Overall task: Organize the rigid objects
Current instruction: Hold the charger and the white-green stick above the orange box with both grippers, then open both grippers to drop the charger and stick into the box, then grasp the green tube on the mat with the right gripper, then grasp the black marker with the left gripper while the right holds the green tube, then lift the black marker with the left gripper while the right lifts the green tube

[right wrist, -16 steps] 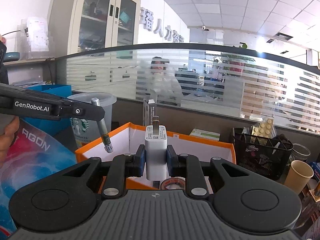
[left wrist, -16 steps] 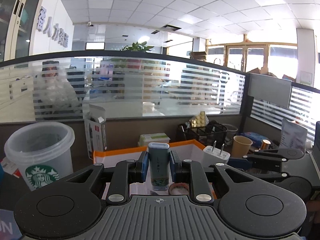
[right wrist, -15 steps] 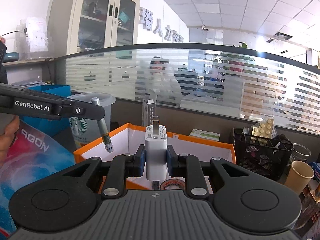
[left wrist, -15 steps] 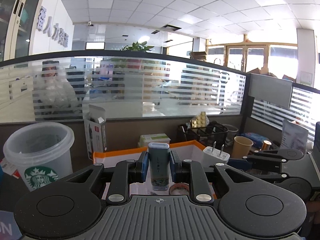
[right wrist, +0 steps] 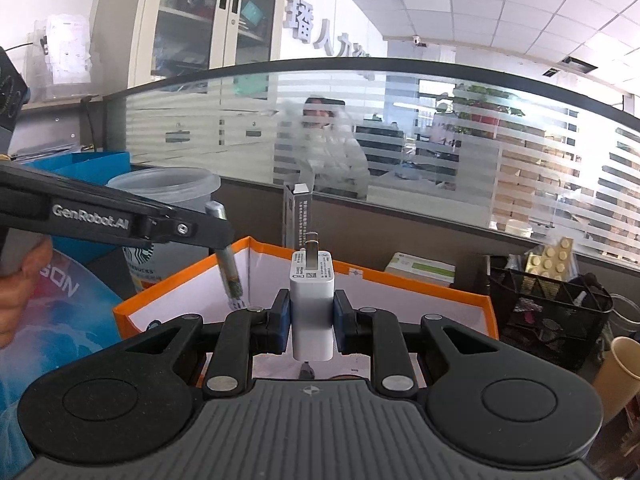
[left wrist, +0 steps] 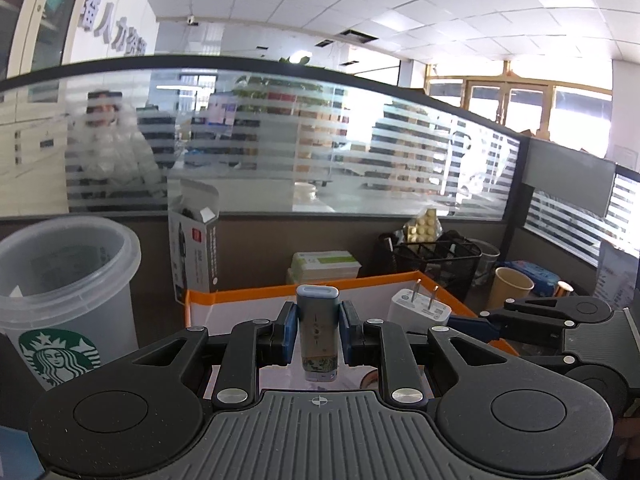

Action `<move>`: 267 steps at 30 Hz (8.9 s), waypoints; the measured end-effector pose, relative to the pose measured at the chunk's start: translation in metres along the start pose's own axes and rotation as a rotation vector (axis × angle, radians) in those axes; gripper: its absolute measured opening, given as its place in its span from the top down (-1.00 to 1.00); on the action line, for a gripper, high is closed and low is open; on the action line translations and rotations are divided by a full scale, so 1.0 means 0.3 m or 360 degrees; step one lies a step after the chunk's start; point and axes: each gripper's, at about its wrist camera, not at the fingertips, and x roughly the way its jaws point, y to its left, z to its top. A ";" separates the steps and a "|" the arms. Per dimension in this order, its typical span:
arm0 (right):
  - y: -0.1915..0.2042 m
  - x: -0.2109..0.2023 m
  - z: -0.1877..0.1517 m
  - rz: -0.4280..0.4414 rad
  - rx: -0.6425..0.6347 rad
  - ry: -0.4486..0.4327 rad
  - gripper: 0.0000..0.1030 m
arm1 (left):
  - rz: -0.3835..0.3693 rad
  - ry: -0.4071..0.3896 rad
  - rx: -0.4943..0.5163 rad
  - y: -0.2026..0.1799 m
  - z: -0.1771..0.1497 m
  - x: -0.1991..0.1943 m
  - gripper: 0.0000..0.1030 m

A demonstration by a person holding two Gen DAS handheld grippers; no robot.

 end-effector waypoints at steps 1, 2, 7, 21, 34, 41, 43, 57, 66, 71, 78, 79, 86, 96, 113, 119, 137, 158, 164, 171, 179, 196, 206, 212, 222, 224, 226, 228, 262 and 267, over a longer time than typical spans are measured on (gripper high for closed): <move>0.000 0.009 0.000 0.0003 0.0002 0.0008 0.62 | 0.0002 0.0007 -0.0007 0.006 0.000 0.006 0.61; 0.000 0.018 0.001 0.0003 0.0002 0.0019 0.62 | 0.0003 0.0012 -0.0013 0.010 -0.003 0.011 0.61; -0.018 0.053 0.028 0.0021 0.0026 0.0089 0.62 | -0.0012 0.0024 -0.0038 0.031 -0.003 0.026 0.61; -0.072 0.214 0.010 0.0046 0.0178 0.0375 0.62 | -0.0008 0.0128 -0.0048 0.074 -0.029 0.106 0.61; -0.079 0.268 -0.045 0.0069 0.0195 0.0477 0.62 | -0.0020 0.0220 -0.0025 0.069 -0.065 0.164 0.61; -0.076 0.272 -0.048 0.0081 0.0194 0.0496 0.62 | -0.0031 0.0229 -0.0015 0.065 -0.070 0.173 0.59; -0.077 0.274 -0.052 0.0079 0.0198 0.0506 0.61 | -0.0036 0.0231 -0.0021 0.067 -0.069 0.174 0.59; -0.091 0.099 0.011 -0.0139 0.0147 0.0235 0.24 | 0.0028 -0.0029 -0.0084 0.079 -0.006 0.032 -0.79; 0.025 -0.184 -0.102 0.0162 0.0067 0.0187 -0.18 | 0.0004 -0.0164 0.0186 -0.020 -0.023 -0.186 -1.00; 0.037 -0.127 -0.250 0.0194 0.0098 0.0401 -0.18 | 0.0023 -0.0109 0.0189 -0.016 -0.148 -0.261 -1.00; 0.019 -0.034 -0.301 0.0178 0.0129 0.0502 -0.28 | 0.0102 0.0078 0.0148 0.035 -0.255 -0.223 -1.00; 0.024 -0.022 -0.304 0.0167 0.0106 0.0521 -0.30 | 0.0125 0.0102 0.0134 0.046 -0.265 -0.218 -1.00; 0.090 0.035 -0.323 0.0290 0.0021 0.0587 -0.56 | 0.0222 0.0187 0.0013 0.143 -0.303 -0.192 -1.00; 0.266 -0.086 -0.342 0.0949 -0.0241 0.0447 -0.60 | 0.0286 0.0290 -0.0070 0.200 -0.341 -0.169 -1.00; -0.274 -0.144 -0.401 0.0118 0.0024 0.0398 -0.84 | 0.0426 0.0362 -0.0200 0.193 -0.397 -0.148 -1.00; -0.252 -0.142 -0.435 0.0327 0.0029 0.0447 -0.85 | 0.0497 0.0381 -0.0224 0.209 -0.420 -0.195 -1.00; 0.135 -0.209 -0.428 0.0475 -0.0192 0.0422 0.02 | 0.0578 0.0373 -0.0256 0.183 -0.472 -0.424 -1.00; 0.197 -0.212 -0.445 0.0207 -0.0162 0.0385 0.26 | 0.0647 0.0367 -0.0134 0.066 -0.653 -0.466 -0.87; 0.227 -0.213 -0.445 0.0223 -0.0205 0.0389 0.44 | 0.0627 0.0379 -0.0135 0.080 -0.628 -0.430 -0.85; 0.259 -0.210 -0.441 0.0247 -0.0198 0.0390 0.45 | 0.0624 0.0306 -0.0125 0.107 -0.607 -0.413 0.68; 0.305 -0.192 -0.432 0.0251 -0.0221 0.0387 0.45 | 0.0520 0.0329 -0.0082 0.082 -0.584 -0.363 0.78; 0.296 -0.240 -0.386 0.0151 -0.0253 0.0301 0.62 | 0.0251 0.0244 -0.0060 0.010 -0.506 -0.345 0.79; 0.276 -0.201 -0.429 0.0165 -0.0196 0.0382 0.66 | 0.0178 0.0371 -0.0100 0.009 -0.560 -0.282 0.78; 0.267 -0.156 -0.418 0.0180 -0.0178 0.0423 0.63 | 0.0148 0.0376 -0.0118 0.026 -0.574 -0.279 0.78; 0.189 -0.161 -0.392 0.0419 0.0218 0.0406 0.65 | 0.0109 0.0225 -0.0075 0.015 -0.487 -0.345 0.79; 0.196 -0.175 -0.374 0.0404 0.0200 0.0380 0.65 | 0.0094 0.0189 -0.0055 0.007 -0.461 -0.353 0.79; 0.197 -0.193 -0.352 0.0422 0.0213 0.0342 0.66 | 0.0084 0.0149 -0.0050 0.002 -0.434 -0.360 0.79; 0.196 -0.210 -0.321 0.0425 0.0212 0.0297 0.67 | 0.0073 0.0093 -0.0042 -0.007 -0.401 -0.371 0.79; 0.506 -0.131 -0.289 0.0515 -0.0374 0.0173 0.71 | -0.0038 0.0004 -0.0103 -0.003 -0.362 -0.399 0.68; 0.533 -0.151 -0.301 0.0523 -0.0427 0.0175 0.74 | -0.0070 0.0044 -0.0120 0.007 -0.381 -0.373 0.71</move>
